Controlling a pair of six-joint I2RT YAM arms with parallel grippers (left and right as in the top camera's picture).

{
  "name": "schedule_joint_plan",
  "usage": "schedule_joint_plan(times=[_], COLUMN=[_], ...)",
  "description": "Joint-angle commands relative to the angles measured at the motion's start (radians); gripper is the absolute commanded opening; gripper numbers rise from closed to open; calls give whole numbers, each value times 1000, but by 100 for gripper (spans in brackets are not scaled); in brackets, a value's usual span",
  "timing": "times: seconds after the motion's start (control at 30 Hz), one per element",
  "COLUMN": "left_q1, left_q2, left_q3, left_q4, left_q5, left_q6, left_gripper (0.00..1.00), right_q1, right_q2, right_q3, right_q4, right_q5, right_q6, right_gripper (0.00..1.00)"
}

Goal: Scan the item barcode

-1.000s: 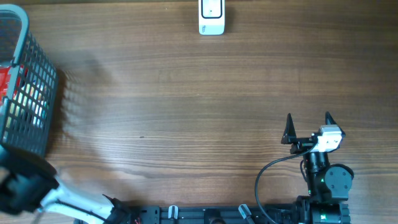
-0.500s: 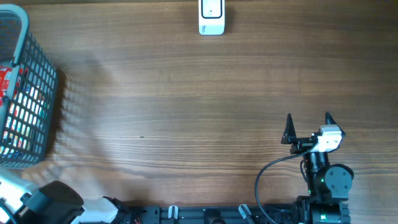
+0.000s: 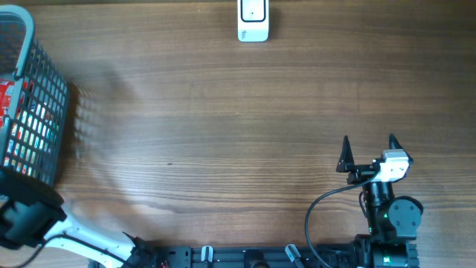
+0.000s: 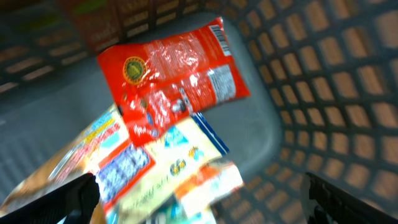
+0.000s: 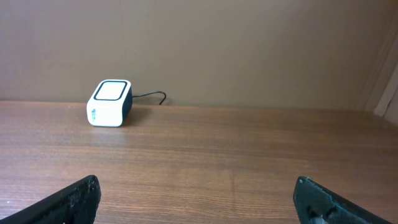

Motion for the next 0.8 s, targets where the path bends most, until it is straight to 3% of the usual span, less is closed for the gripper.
schedule_joint_plan(times=[0.0, 0.1, 0.27, 0.4, 0.53, 0.77], left_q1=[2, 1, -25, -47, -79, -130], left_q2=[84, 145, 199, 206, 223, 291], left_q3=[-7, -7, -7, -8, -8, -8], left_q4=[58, 109, 158, 184, 171, 169], left_q5=[-12, -11, -17, -61, -66, -327], left_q6=[2, 23, 259, 321, 397, 399], left_gripper=[100, 100, 99, 99, 92, 95], right_q1=[-4, -4, -4, -4, -4, -4], right_q2=[-10, -10, -10, -10, -10, -10], right_q3=[-1, -1, -1, -1, -1, -1], right_q4=[2, 2, 2, 2, 2, 2], right_q5=[13, 13, 13, 13, 13, 13], right_q6=[8, 8, 8, 7, 8, 8], right_gripper=[100, 99, 100, 100, 100, 100])
